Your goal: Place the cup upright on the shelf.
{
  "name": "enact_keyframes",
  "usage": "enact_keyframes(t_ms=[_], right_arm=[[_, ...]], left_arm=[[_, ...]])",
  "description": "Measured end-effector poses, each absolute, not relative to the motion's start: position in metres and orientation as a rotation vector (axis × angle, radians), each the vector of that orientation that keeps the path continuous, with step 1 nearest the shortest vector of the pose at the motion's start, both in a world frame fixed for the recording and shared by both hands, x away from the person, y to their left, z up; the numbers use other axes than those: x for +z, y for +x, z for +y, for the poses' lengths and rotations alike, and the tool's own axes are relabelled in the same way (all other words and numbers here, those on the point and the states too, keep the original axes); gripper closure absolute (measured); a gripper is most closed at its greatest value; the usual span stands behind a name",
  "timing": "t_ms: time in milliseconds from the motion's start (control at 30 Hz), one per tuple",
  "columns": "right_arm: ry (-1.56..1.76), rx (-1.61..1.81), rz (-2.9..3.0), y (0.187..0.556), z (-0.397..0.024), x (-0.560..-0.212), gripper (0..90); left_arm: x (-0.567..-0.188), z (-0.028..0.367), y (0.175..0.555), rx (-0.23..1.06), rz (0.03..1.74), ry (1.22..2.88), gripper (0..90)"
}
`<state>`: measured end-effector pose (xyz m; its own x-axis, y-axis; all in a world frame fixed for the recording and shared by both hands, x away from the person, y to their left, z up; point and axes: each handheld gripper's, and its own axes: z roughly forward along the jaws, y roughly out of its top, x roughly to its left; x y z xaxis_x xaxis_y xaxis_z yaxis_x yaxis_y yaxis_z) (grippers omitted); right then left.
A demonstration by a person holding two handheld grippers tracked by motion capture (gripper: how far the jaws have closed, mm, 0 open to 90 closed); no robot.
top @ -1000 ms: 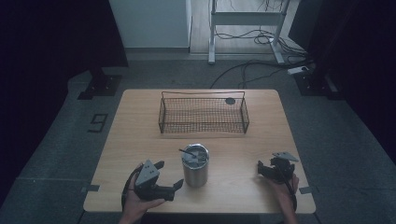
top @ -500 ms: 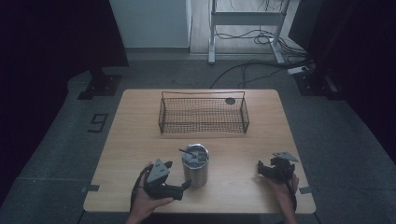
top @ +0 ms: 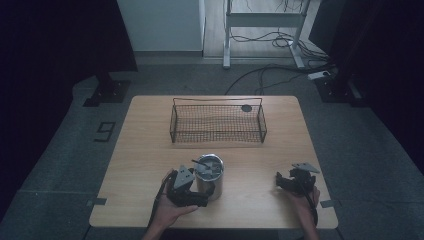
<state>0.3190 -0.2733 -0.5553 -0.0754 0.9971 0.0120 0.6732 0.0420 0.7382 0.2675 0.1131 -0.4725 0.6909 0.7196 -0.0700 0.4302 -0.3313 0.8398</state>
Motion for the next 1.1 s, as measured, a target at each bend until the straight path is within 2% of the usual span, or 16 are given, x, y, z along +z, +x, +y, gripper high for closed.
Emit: enact_keyframes(t_ms=[700, 1100], right_arm=[[1.678, 0.805, 1.803, 0.319, -0.273, -0.555, 13.4], [1.680, 0.805, 1.803, 0.319, -0.273, -0.555, 13.4]], left_arm=[[-0.483, 0.088, 0.284, 0.459, 0.893, 1.969, 2.2], [-0.483, 0.087, 0.285, 0.471, 0.874, 1.981, 3.7]])
